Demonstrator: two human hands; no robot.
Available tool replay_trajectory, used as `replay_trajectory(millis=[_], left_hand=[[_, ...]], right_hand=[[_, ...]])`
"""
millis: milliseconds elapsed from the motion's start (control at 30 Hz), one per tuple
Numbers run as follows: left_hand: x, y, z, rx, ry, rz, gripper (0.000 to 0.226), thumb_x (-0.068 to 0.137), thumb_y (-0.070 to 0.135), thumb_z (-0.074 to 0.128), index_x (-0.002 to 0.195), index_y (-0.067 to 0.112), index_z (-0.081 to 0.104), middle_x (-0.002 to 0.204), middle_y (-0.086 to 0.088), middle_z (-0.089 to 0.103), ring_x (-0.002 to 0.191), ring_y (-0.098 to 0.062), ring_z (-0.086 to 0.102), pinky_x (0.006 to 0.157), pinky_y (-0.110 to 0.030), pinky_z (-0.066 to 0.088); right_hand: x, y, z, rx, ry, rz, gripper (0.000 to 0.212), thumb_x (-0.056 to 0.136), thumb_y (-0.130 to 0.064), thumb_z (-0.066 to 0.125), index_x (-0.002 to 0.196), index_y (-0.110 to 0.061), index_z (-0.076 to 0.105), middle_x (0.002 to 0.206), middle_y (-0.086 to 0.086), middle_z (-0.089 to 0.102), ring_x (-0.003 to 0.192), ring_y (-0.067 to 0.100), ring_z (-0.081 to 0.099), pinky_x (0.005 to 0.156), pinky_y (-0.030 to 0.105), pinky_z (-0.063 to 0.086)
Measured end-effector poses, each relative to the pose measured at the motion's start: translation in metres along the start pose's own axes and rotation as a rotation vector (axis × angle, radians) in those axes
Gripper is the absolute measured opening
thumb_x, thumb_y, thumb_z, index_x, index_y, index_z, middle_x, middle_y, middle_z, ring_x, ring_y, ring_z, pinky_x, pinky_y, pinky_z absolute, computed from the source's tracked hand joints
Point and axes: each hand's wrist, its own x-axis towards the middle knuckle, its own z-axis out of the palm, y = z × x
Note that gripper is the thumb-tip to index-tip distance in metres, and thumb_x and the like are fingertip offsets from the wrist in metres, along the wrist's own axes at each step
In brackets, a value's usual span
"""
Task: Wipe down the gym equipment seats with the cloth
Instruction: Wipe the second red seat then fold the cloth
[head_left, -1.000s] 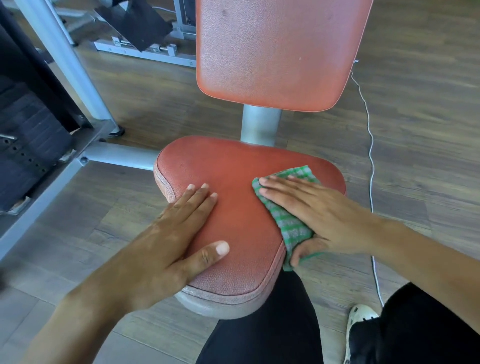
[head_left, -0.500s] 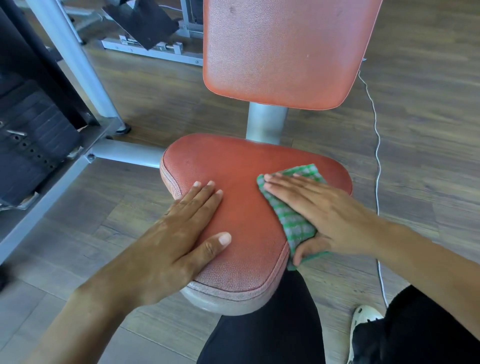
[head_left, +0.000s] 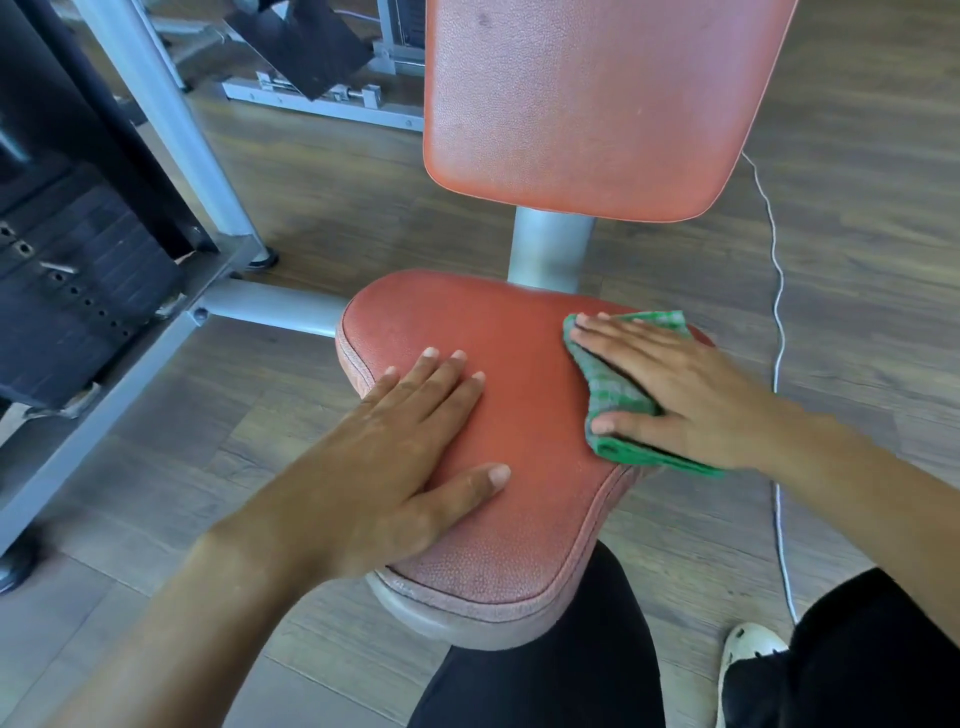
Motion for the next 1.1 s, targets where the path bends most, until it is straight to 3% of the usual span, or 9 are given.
replay_trajectory(millis=[133,300,467,600,733,867,967,1033,1100], left_hand=[[0.023,-0.006,-0.001,0.073,0.017,-0.001,0.090,0.071,0.074,-0.001,0.150,0.031,-0.010,0.156,0.012,-0.020,0.139,0.001,-0.027,0.106,-0.014,-0.022],[0.038,-0.025,-0.005,0.037,-0.029,-0.057,0.090,0.066,0.069,-0.004,0.150,0.037,-0.008,0.157,0.014,-0.017,0.137,0.003,-0.025,0.098,-0.009,-0.024],[0.039,-0.029,-0.004,0.008,-0.030,-0.053,0.087,0.067,0.070,-0.001,0.148,0.040,-0.010,0.154,0.020,-0.019,0.137,0.007,-0.026,0.098,-0.006,-0.024],[0.041,-0.032,0.000,-0.002,-0.018,-0.047,0.088,0.066,0.071,0.001,0.147,0.038,-0.013,0.152,0.022,-0.021,0.134,0.010,-0.029,0.099,-0.005,-0.023],[0.045,-0.040,0.001,-0.075,-0.033,-0.033,0.083,0.067,0.071,0.009,0.142,0.042,-0.015,0.150,0.027,-0.022,0.129,0.018,-0.028,0.105,-0.007,-0.019],[0.046,-0.046,-0.001,-0.136,-0.051,-0.011,0.081,0.065,0.066,0.016,0.140,0.047,-0.008,0.145,0.036,-0.019,0.128,0.022,-0.025,0.102,-0.004,-0.017],[0.052,-0.058,0.005,-0.169,-0.083,-0.016,0.079,0.062,0.062,0.019,0.136,0.053,-0.006,0.142,0.040,-0.016,0.129,0.023,-0.023,0.106,-0.007,-0.014],[0.060,-0.063,0.001,-0.183,-0.105,-0.068,0.076,0.062,0.059,0.024,0.134,0.064,-0.001,0.149,0.035,-0.001,0.130,0.022,-0.018,0.116,-0.021,-0.002],[0.064,-0.052,-0.013,-0.326,0.046,-0.169,0.066,0.067,0.047,0.034,0.131,0.064,0.034,0.140,0.030,0.040,0.135,0.017,0.017,0.107,-0.023,0.030]], right_hand=[[0.010,-0.021,0.000,-0.022,-0.078,0.017,0.105,0.078,-0.087,0.004,0.153,-0.014,0.014,0.160,0.002,0.010,0.147,0.013,0.010,0.121,0.036,0.011],[-0.004,-0.057,0.003,0.059,-0.057,-0.044,0.101,0.080,-0.083,0.019,0.154,-0.014,0.012,0.161,-0.001,0.008,0.147,0.007,0.003,0.120,0.028,0.004],[0.028,-0.011,-0.005,0.022,-0.148,0.316,0.119,0.063,-0.093,-0.006,0.154,-0.017,0.003,0.161,-0.001,-0.003,0.147,0.008,-0.002,0.118,0.025,-0.004],[0.059,-0.024,-0.002,0.013,-0.222,0.365,0.093,0.086,-0.074,0.014,0.154,-0.014,-0.003,0.161,0.004,-0.009,0.148,0.014,-0.007,0.118,0.029,-0.006],[0.065,-0.060,0.006,0.118,-0.192,0.294,0.084,0.091,-0.067,0.014,0.153,-0.015,-0.006,0.160,0.001,-0.013,0.146,0.011,-0.013,0.119,0.030,-0.007],[0.056,-0.053,-0.002,0.283,-0.050,0.339,0.073,0.097,-0.059,0.014,0.154,-0.017,0.001,0.161,0.000,-0.005,0.147,0.008,-0.007,0.117,0.023,-0.008],[0.043,-0.027,-0.005,0.212,0.072,0.449,0.070,0.098,-0.056,0.013,0.154,-0.015,0.007,0.161,0.002,0.001,0.147,0.010,-0.002,0.117,0.025,-0.006],[0.032,-0.012,-0.004,0.156,0.040,0.530,0.068,0.098,-0.052,0.014,0.154,-0.013,0.008,0.162,0.005,0.002,0.148,0.013,-0.001,0.117,0.027,-0.005],[0.025,-0.004,0.001,0.138,-0.021,0.574,0.066,0.099,-0.049,0.013,0.154,-0.013,0.007,0.162,0.005,0.001,0.148,0.013,-0.002,0.117,0.029,-0.005]])
